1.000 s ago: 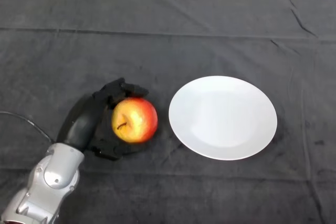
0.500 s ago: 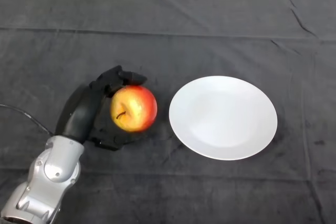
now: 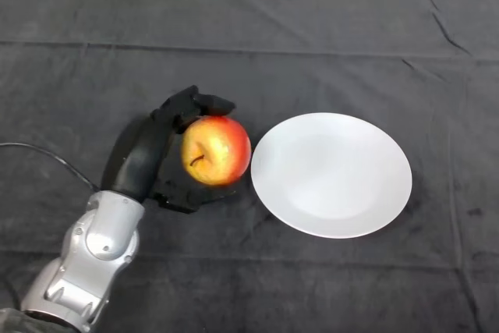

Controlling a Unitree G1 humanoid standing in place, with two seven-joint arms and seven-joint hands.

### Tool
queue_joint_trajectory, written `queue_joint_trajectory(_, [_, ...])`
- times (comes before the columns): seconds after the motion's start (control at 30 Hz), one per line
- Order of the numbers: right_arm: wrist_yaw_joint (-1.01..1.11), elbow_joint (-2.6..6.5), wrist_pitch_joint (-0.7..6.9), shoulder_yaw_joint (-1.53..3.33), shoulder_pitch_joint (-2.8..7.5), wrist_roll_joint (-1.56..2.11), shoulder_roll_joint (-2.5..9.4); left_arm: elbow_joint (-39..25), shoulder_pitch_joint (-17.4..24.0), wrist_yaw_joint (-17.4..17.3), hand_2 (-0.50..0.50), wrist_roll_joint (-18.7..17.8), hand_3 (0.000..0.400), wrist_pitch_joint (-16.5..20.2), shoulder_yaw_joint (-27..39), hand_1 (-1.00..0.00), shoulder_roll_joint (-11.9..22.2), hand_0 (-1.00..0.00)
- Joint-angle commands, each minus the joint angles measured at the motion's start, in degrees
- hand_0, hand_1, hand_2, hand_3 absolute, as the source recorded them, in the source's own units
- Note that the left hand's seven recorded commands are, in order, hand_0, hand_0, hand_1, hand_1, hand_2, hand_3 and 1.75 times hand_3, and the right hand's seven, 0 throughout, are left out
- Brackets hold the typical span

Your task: Move the apple to the plate

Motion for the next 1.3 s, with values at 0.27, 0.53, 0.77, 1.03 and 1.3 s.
queue_joint_trajectory(0.27, [-0.2, -0.42, 0.19, -0.97, -0.07, -0.49, -1.16, 0.83, -6.25, 1.82, 0.0, 1.1, 0.4, 0.63, -4.39, -1.0, -2.04, -1.0])
queue_joint_trajectory(0.53, [-0.17, -0.35, 0.21, -0.98, -0.09, -0.48, -1.2, 7.26, -10.82, 2.08, 0.0, 0.0, 0.4, -1.31, -7.56, -1.0, -3.85, -1.0])
queue_joint_trajectory(0.77, [-0.12, -0.23, 0.22, -1.0, -0.12, -0.47, -1.26, 12.65, -14.41, 2.9, 0.0, -1.12, 0.4, -2.41, -10.73, -1.0, -6.02, -1.0])
queue_joint_trajectory(1.03, [-0.03, -0.05, 0.23, -1.02, -0.18, -0.46, -1.34, 17.41, -17.27, 4.03, 0.0, -2.93, 0.4, -4.08, -15.06, -1.0, -7.92, -1.0])
queue_joint_trajectory(1.3, [0.07, 0.15, 0.24, -1.04, -0.25, -0.46, -1.43, 21.07, -18.71, 4.97, 0.0, -5.02, 0.4, -6.28, -19.81, -1.0, -8.85, -1.0])
